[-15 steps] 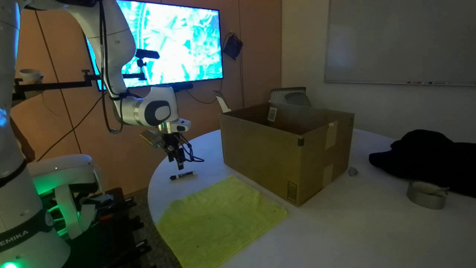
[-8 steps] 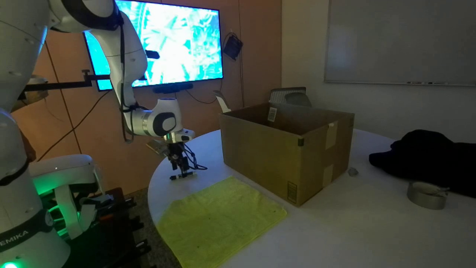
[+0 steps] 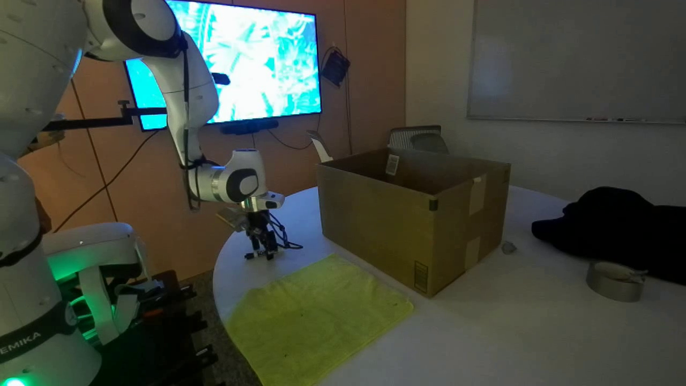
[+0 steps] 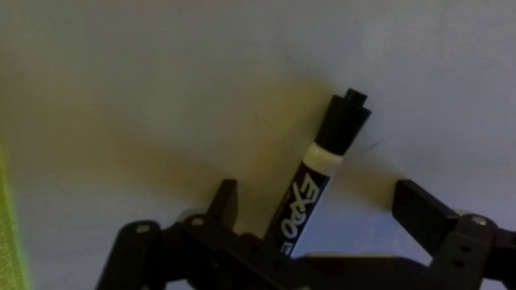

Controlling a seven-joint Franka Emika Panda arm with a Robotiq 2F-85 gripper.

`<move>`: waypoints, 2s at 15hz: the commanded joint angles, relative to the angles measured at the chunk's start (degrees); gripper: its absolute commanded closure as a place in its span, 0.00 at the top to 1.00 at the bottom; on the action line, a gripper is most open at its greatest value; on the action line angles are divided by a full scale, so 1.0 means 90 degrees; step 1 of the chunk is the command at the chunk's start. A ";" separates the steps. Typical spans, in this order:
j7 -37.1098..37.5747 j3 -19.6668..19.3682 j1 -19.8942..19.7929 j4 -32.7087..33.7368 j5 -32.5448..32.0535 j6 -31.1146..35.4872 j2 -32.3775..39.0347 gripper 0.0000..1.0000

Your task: Put the marker on the towel, fold the towel, and then put the folded towel in the box

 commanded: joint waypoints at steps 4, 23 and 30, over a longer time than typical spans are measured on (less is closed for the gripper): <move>-0.0758 0.0271 -0.0309 0.0058 0.0205 -0.0423 -0.0150 0.47; -0.0291 -0.1090 -0.0892 -0.1398 -0.3782 -0.1520 -0.1769 0.06; 0.1916 -0.1674 -0.1134 -0.1125 -0.5476 -0.1645 -0.1134 0.06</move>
